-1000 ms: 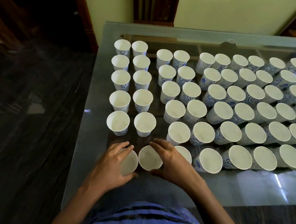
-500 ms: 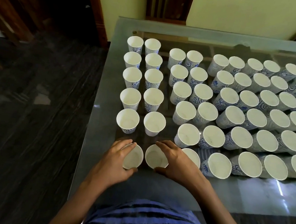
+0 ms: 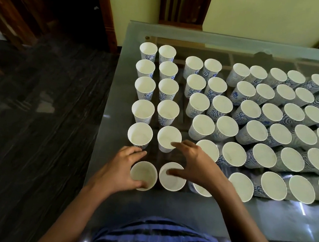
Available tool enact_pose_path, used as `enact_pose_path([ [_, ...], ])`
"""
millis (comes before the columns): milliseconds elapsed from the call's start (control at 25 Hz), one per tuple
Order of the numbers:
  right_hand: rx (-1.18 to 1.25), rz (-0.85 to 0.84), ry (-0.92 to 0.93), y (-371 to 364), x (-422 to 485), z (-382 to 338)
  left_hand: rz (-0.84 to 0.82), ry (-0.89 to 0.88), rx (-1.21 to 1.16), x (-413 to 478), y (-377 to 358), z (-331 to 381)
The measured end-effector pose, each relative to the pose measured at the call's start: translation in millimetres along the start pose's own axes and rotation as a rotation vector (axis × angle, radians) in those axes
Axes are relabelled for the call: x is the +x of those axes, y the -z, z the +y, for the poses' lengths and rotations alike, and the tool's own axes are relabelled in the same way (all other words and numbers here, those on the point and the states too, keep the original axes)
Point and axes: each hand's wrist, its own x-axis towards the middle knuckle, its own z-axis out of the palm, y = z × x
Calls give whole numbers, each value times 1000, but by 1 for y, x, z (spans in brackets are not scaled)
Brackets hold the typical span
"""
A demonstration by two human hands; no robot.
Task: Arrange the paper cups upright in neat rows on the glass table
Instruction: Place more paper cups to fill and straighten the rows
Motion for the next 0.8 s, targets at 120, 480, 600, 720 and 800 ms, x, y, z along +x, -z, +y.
enact_pose_path([
  [120,-94,-138,52,-12,-8,-4,-86,-15,6,-6,-10,1],
  [480,-95,-183,50,-28,-18,1,-54,-25,13,-10,-15,-4],
  [600,-61,-179,50,-31,-18,2,-56,-32,14,-11,-16,-3],
  [720,-35,-150,54,-28,-20,4,-35,-40,-7,-13,-14,-1],
  [800,39,-78,53,-21,-17,5,35,-33,-49,-12,-9,1],
])
